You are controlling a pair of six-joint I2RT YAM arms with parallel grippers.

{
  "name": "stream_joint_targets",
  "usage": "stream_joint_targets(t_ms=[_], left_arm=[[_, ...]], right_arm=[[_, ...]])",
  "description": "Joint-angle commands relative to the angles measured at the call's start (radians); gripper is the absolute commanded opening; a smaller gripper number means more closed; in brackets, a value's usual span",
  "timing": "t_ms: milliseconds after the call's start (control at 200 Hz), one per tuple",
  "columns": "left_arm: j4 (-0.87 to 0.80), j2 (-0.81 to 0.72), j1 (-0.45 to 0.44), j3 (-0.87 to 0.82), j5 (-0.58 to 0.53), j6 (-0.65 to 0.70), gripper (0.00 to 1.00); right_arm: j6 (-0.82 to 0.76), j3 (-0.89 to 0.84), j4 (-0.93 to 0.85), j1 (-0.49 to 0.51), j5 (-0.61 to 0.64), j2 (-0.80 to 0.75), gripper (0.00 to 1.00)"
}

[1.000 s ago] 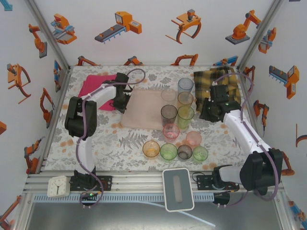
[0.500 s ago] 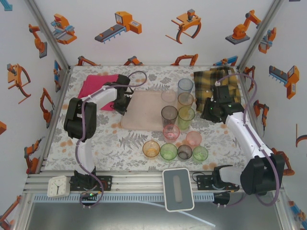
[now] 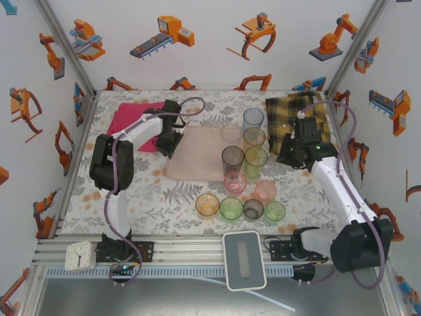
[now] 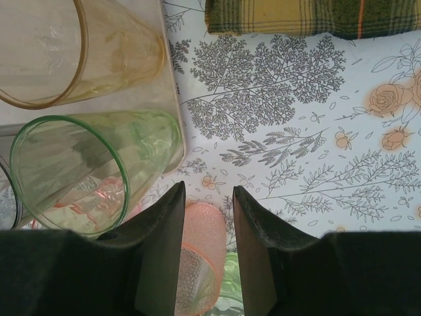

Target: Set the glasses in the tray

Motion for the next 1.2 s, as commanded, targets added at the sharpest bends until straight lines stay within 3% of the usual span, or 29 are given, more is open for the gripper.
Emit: stream_joint_targets(t_ms=[0, 260, 511, 711, 971, 1197], left_arm=[[-0.064, -0.072, -0.003, 0.051, -0.007, 0.05, 0.39], [-0.103, -0.121, 0.001, 0.129, -0.011, 0.086, 0.52], [-0.254, -0.231, 0.001, 0.233, 0.085, 0.119, 0.59], [-0.275, -0.41, -0.036, 0.122, 0.235, 0.106, 0.64], [-0.248, -0.567, -0.159, -0.077, 0.409, 0.111, 0.72], [-0.186, -0.557, -0.239, -0.163, 0.404, 0.061, 0.74]], right_arm=[[-0.001, 0.038, -0.042, -0.007, 0.006, -0.019, 0.37], [-0.005, 0.09, -0.095, -0.007, 0.008, -0.044, 0.37], [-0.032, 0.16, -0.215, -0.007, 0.036, -0.096, 0.37], [-0.018, 0.152, -0.281, -0.007, 0.017, -0.182, 0.36], [-0.003, 0.192, -0.386, -0.007, 0.001, -0.254, 0.36], [0.03, 0.198, -0.427, -0.005, -0.014, -0.299, 0.34]])
